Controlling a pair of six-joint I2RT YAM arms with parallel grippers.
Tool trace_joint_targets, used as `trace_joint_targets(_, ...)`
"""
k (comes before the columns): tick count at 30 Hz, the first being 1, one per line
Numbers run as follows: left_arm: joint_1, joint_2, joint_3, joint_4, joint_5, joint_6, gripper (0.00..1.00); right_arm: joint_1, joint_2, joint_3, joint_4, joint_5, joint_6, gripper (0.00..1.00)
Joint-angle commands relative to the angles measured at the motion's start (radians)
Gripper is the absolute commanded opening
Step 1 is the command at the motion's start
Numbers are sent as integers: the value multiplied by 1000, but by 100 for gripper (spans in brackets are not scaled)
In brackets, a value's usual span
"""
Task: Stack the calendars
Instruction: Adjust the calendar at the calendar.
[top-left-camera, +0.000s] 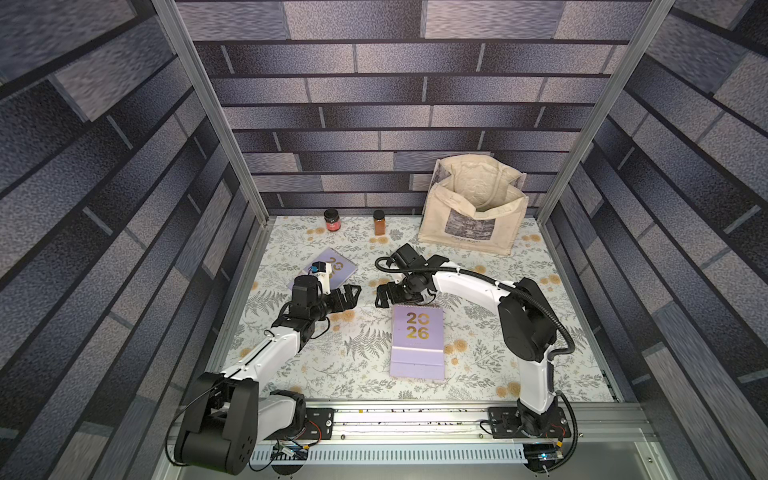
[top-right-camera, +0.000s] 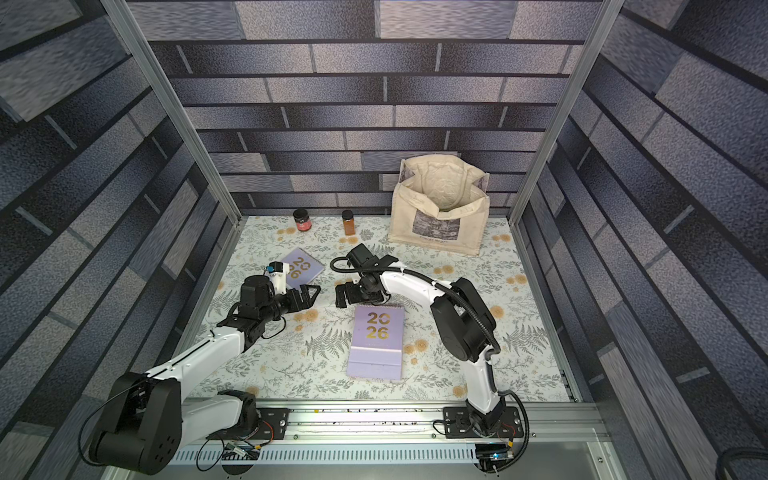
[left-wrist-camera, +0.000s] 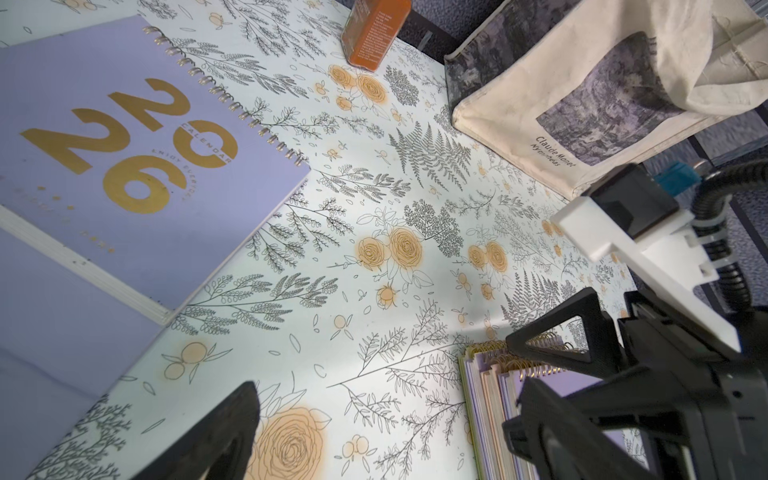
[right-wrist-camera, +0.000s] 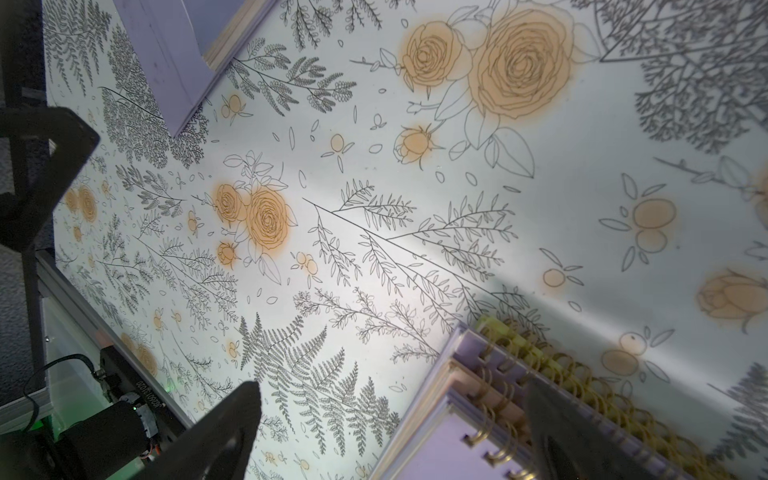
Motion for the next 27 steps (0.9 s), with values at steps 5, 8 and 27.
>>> trace_joint_targets(5, 10, -9, -9, -7, 1, -18, 100, 20, 3, 5, -23, -11, 17, 100)
trace_joint_targets(8, 13, -9, -7, -7, 4, -18, 100, 20, -6, -1, -21, 5, 16, 100)
trace_joint_targets(27, 320, 458, 604, -381, 94, 127, 100, 21, 155, 328, -26, 71, 117, 100)
